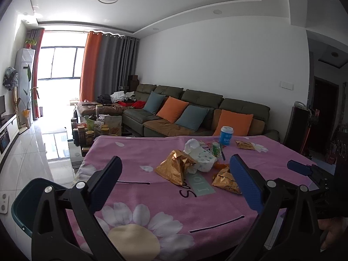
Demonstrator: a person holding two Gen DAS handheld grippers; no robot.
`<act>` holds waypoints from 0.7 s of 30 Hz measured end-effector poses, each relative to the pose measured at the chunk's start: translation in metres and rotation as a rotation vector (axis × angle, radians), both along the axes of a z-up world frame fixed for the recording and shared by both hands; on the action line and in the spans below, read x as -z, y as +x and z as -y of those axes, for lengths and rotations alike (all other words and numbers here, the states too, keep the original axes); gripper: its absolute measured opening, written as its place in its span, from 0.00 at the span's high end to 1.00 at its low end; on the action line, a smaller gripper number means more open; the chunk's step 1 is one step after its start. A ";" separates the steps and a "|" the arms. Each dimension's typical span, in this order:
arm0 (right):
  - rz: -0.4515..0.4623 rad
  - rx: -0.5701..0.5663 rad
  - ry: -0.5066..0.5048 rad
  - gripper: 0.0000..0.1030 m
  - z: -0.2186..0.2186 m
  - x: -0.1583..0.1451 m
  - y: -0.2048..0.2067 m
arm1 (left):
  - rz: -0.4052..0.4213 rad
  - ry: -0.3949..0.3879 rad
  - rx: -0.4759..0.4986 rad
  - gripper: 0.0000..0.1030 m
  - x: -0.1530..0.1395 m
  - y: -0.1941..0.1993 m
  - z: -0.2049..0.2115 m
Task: Collect trash
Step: 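Move both tools back over the table toward the gold wrappers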
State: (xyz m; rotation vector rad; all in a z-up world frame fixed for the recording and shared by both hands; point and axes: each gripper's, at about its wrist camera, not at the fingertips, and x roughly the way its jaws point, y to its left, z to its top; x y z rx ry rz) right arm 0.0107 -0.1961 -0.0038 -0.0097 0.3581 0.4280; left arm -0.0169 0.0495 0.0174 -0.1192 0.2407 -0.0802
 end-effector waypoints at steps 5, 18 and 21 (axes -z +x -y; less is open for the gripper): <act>-0.014 0.029 0.002 0.07 0.010 0.003 -0.004 | -0.004 0.025 0.047 0.06 0.002 0.002 0.021; -0.198 0.074 0.015 0.07 0.022 0.031 0.061 | -0.077 0.061 0.068 0.06 0.015 0.038 0.024; -0.235 0.077 0.025 0.10 0.024 0.036 0.079 | -0.108 0.053 0.070 0.06 0.021 0.052 0.022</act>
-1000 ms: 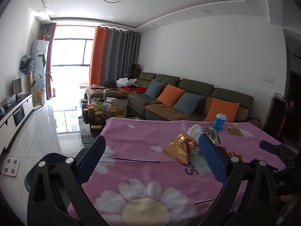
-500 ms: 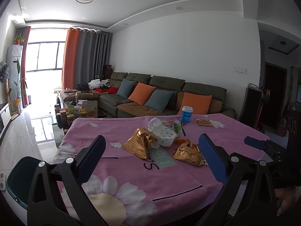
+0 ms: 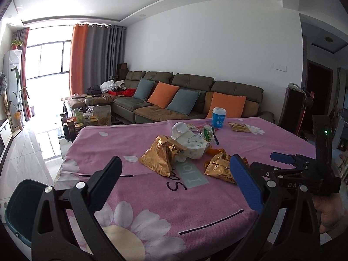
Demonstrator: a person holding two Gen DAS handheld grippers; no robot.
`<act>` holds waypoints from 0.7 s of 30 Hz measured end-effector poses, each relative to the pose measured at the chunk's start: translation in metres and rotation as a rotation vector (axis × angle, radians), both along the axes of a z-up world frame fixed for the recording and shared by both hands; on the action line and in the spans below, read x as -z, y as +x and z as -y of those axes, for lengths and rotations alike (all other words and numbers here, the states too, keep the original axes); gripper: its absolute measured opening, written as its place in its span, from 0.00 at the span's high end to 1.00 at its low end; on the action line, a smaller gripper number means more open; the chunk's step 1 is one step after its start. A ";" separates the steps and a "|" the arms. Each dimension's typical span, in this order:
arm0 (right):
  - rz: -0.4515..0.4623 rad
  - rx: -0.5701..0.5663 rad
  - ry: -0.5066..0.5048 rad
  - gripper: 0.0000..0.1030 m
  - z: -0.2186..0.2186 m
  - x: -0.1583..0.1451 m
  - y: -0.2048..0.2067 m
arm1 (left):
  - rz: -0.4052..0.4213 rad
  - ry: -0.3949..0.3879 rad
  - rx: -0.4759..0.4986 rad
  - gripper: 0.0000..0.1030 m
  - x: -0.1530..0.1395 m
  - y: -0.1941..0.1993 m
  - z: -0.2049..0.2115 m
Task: Collect trash
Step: 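Move both tools back over the table toward the gold wrappers, then grasp a gold foil wrapper with the right tool while the left tool grasps another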
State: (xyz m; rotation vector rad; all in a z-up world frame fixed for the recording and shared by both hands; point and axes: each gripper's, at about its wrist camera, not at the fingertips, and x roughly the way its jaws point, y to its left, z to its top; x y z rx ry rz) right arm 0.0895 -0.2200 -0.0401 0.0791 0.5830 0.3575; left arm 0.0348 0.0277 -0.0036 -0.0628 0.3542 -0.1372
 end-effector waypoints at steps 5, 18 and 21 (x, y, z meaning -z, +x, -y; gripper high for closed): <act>-0.067 -0.012 0.010 0.22 -0.002 0.010 0.027 | -0.044 0.000 0.007 0.06 0.008 0.027 0.001; -0.177 -0.055 0.039 0.63 -0.003 0.027 0.056 | -0.104 0.005 0.042 0.06 0.025 0.077 0.014; -0.185 -0.063 0.043 0.70 -0.003 0.029 0.057 | -0.112 0.012 0.041 0.06 0.028 0.088 0.016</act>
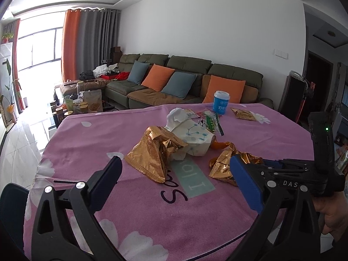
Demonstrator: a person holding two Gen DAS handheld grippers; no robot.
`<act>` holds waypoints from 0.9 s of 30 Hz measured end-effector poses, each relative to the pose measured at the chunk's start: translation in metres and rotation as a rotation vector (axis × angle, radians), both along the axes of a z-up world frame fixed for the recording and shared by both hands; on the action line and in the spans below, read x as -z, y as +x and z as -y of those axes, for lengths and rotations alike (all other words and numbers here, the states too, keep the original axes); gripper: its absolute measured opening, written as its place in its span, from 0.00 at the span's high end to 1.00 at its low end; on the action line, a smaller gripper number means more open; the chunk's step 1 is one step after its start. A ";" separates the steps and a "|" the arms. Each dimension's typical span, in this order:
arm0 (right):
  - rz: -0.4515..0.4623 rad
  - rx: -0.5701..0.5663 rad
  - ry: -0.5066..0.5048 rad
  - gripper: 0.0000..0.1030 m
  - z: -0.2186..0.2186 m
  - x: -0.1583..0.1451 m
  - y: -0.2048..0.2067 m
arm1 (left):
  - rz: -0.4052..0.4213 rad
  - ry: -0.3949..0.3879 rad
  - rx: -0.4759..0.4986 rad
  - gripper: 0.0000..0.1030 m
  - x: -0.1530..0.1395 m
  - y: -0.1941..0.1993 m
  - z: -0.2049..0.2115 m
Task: Collect trash
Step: 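Grasp a gold foil wrapper with the right tool while the left tool grasps another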
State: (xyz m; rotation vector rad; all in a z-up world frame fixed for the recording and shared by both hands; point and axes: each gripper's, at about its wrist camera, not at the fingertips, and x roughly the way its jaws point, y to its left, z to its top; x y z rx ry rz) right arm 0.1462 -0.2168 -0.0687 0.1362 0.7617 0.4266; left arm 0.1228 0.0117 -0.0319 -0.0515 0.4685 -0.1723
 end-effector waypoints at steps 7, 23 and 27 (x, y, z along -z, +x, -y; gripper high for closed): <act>-0.014 -0.018 0.040 0.77 0.003 0.001 -0.001 | -0.002 0.029 -0.011 0.06 0.002 0.020 0.006; 0.046 0.067 0.170 0.82 0.044 -0.026 -0.002 | -0.192 0.189 -0.003 0.06 0.027 0.096 0.025; 0.044 0.057 0.175 0.82 0.043 -0.025 0.000 | -0.254 0.197 0.001 0.06 0.036 0.113 0.026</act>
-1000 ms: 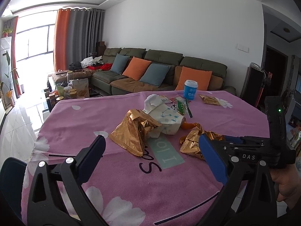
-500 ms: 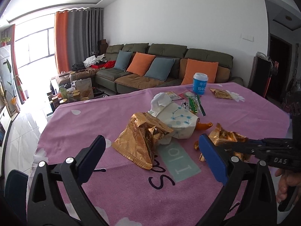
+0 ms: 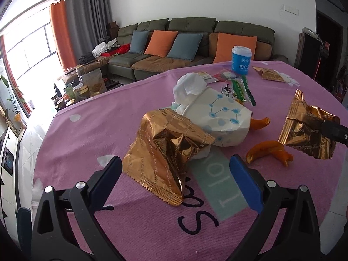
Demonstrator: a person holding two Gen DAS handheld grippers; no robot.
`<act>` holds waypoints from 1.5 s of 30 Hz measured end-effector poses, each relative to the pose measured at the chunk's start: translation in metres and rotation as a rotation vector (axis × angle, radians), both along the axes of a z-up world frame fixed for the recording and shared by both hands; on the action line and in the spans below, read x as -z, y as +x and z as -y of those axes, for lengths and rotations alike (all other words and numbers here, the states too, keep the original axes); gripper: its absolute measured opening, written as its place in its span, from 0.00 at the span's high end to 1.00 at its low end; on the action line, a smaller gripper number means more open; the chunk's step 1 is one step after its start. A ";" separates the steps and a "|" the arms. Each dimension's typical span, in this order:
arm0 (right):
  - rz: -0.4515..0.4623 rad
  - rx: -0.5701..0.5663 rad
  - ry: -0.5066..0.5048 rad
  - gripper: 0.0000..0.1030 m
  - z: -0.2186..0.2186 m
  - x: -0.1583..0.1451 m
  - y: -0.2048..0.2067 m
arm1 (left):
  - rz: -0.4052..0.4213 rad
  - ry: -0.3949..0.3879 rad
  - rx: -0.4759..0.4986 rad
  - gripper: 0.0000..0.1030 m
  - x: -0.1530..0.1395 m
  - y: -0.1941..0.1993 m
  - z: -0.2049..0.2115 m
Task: Collect trash
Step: 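Grasp a gold foil wrapper with the right tool while the left tool grasps another, then carry both gold wrappers over the teal bin with both tools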
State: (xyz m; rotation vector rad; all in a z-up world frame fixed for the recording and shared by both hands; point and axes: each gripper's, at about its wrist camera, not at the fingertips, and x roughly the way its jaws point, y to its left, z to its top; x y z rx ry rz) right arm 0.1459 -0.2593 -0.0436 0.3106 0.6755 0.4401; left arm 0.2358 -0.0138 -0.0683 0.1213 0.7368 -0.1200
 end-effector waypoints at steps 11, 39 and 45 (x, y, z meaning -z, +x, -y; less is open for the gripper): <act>-0.019 0.001 0.013 0.82 0.003 0.007 0.002 | -0.051 -0.087 -0.038 0.44 0.008 0.024 -0.015; 0.087 -0.104 0.000 0.82 -0.030 -0.021 -0.017 | 0.160 -0.209 -0.093 0.86 -0.062 -0.092 -0.067; 0.143 -0.182 -0.007 0.82 -0.060 -0.038 -0.027 | 0.210 -0.211 -0.115 0.86 -0.079 -0.130 -0.080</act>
